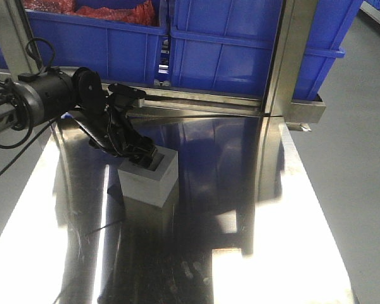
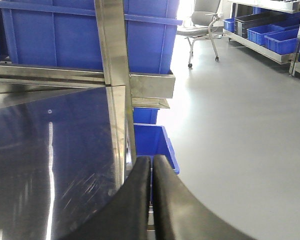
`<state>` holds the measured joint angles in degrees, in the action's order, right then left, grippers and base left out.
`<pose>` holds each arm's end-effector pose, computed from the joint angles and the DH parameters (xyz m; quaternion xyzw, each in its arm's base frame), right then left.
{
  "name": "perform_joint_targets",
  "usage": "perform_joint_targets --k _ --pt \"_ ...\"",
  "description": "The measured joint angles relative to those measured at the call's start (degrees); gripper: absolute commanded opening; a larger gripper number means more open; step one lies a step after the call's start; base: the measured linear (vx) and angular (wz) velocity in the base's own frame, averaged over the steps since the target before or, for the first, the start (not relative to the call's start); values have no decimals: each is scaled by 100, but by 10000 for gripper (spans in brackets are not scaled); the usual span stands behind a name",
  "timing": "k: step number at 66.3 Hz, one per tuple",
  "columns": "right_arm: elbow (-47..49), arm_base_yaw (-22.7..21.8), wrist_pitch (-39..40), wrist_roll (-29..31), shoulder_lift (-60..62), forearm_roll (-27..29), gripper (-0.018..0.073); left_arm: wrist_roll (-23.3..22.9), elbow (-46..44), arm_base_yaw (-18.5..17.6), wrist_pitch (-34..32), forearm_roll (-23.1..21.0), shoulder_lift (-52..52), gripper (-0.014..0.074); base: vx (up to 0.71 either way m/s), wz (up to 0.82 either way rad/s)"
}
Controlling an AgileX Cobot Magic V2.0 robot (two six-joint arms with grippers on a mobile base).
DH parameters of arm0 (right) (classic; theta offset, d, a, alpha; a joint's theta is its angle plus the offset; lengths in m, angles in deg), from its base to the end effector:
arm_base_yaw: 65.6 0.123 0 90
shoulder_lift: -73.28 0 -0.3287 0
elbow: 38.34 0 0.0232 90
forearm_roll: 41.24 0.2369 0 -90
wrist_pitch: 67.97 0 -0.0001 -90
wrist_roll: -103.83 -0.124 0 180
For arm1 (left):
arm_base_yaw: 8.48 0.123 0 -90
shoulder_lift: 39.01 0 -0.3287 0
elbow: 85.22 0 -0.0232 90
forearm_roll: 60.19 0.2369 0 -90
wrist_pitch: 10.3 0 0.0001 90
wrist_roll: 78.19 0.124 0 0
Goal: Sort gray base to blue bin
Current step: 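Lower the left gripper over the gray square block and close on its wall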
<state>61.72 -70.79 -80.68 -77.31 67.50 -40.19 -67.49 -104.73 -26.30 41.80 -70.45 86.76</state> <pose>0.0300 -0.0022 0.1786 0.0472 0.7557 -0.0157 0.6530 0.4441 -0.1611 0.2318 0.2015 0.9582 -0.0911 0.1817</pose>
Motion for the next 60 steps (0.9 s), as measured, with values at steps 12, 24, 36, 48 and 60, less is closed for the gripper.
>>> perform_joint_targets --k 12,24,36,48,60 --pt "0 0 0 0 0 0 -5 -5 0 -10 -51 0 14 569 0 0" --pt "0 0 0 0 0 0 -5 -21 -41 -10 -130 -41 76 569 0 0" --pt "0 0 0 0 0 0 -5 -32 -46 -10 -132 -54 83 550 0 0" --pt "0 0 0 0 0 0 -5 -32 -46 -18 -121 -66 83 495 0 0" --pt "0 0 0 0 0 0 -5 -32 -46 -18 -57 -16 60 480 0 0"
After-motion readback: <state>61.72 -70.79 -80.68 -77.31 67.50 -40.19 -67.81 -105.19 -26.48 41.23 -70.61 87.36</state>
